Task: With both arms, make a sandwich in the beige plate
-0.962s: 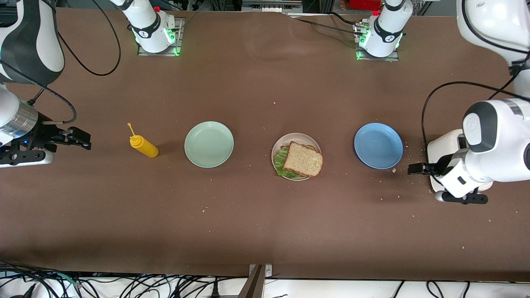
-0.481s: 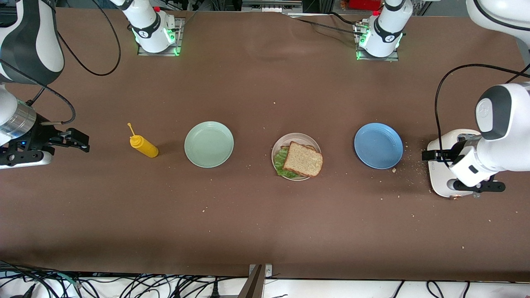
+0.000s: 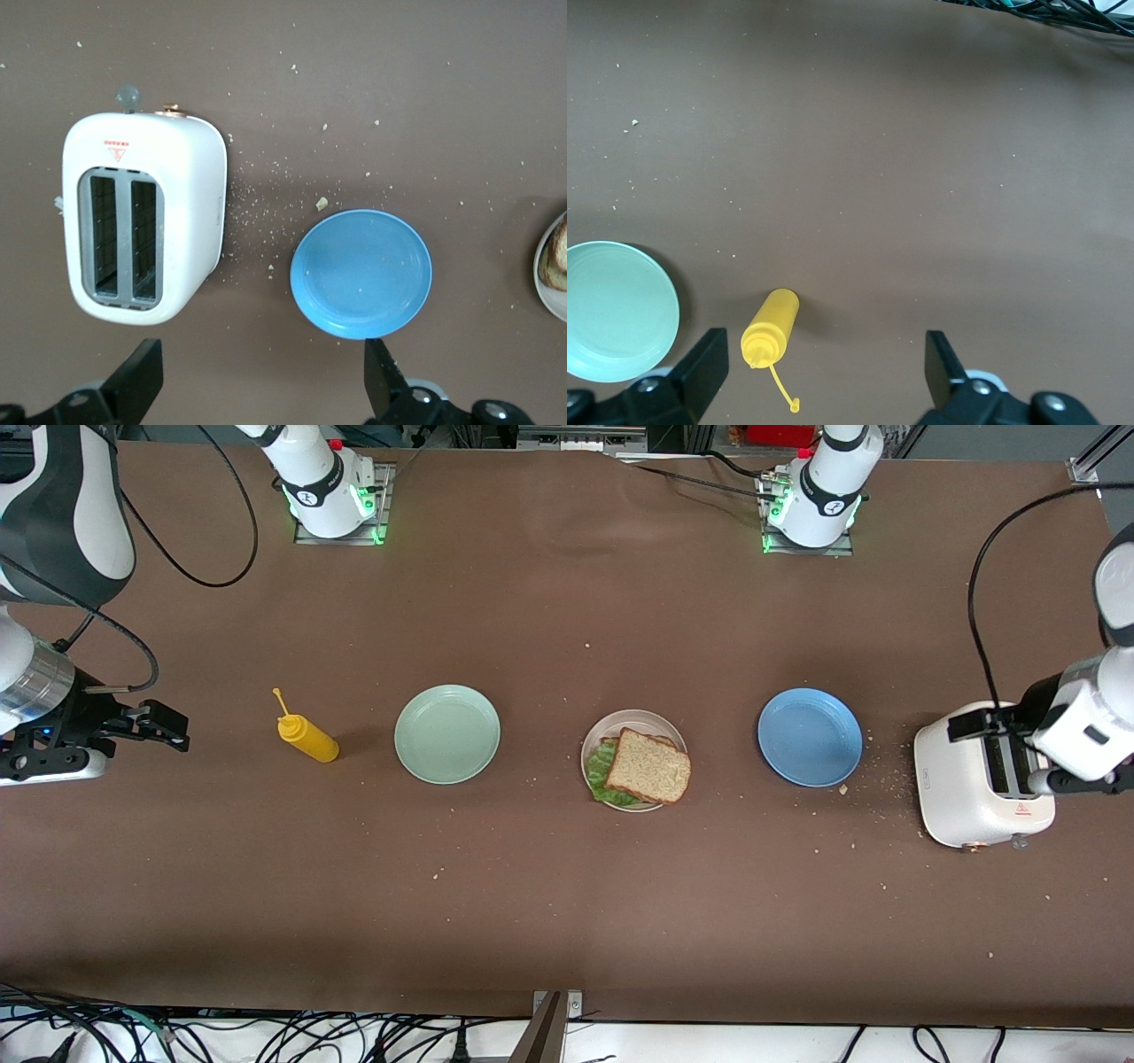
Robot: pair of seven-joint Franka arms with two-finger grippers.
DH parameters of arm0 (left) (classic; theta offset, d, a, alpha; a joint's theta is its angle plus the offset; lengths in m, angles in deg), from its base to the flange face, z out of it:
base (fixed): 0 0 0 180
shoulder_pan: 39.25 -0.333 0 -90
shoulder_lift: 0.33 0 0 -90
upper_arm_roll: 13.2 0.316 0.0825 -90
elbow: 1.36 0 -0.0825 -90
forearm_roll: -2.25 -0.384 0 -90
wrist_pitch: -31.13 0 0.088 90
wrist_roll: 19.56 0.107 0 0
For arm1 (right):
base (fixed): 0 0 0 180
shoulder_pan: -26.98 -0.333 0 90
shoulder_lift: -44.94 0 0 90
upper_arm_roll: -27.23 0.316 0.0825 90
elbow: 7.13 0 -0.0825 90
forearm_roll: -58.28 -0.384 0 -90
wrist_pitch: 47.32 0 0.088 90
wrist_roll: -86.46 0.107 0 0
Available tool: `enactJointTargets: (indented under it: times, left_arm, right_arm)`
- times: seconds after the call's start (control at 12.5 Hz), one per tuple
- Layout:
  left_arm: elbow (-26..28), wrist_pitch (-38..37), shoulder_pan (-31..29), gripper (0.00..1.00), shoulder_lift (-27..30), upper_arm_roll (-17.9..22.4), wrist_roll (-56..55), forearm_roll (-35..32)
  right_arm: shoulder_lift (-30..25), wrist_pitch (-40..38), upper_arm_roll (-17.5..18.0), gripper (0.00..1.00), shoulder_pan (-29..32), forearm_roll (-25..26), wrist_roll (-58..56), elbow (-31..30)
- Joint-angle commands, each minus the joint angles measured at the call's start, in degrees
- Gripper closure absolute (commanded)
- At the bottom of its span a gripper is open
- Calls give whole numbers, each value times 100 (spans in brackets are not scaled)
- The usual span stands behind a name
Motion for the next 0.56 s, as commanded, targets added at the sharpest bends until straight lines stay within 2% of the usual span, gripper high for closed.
enactJointTargets:
  times: [0.0, 0.08, 0.32, 0.48]
  left_arm:
    - [611, -54, -149, 0, 827, -265, -85, -280]
    - [602, -195, -228, 0, 1038, -326, -59, -254]
    - [576, -441, -606, 0, 1347, -809, -59, -236]
    - [523, -468, -589, 0, 1374, -836, -59, -210]
  right_arm:
    - [-5, -100, 48, 14, 65, -32, 52, 95]
    - [-5, -100, 39, 2, 65, -32, 61, 95]
    - [-5, -100, 39, 0, 65, -32, 35, 95]
    - [-5, -109, 48, 0, 65, -32, 35, 95]
